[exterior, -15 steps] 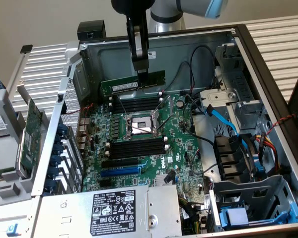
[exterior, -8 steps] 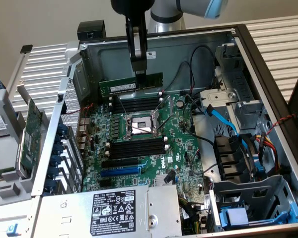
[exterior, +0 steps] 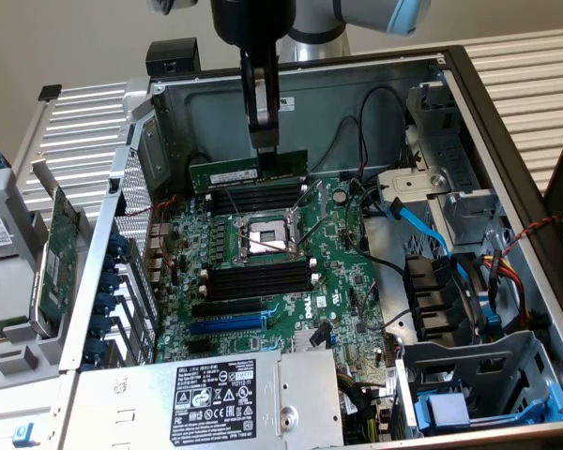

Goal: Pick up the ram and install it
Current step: 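Insert the ram into the slot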

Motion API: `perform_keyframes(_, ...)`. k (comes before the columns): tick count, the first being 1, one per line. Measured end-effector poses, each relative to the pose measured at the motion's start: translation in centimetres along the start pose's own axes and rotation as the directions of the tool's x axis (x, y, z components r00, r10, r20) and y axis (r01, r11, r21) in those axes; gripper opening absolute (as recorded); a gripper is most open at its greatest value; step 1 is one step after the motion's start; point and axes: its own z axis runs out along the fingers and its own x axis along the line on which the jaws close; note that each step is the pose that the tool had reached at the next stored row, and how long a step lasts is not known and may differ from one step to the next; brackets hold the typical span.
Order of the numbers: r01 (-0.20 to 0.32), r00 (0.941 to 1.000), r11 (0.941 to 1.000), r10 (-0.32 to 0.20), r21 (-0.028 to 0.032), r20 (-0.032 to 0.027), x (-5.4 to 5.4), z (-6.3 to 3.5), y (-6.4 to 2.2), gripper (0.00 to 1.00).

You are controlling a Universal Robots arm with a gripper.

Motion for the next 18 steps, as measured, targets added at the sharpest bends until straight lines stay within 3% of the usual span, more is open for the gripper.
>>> perform_keyframes(8,-0.026,0.9996,0.9996,0.026,-0.0045,-0.0003,0.35,0.96,0.00,0.13)
perform_keyframes(18,-0.029,0.9996,0.9996,0.029,-0.0065,-0.0020,0.43,1.14,-0.01,0.13)
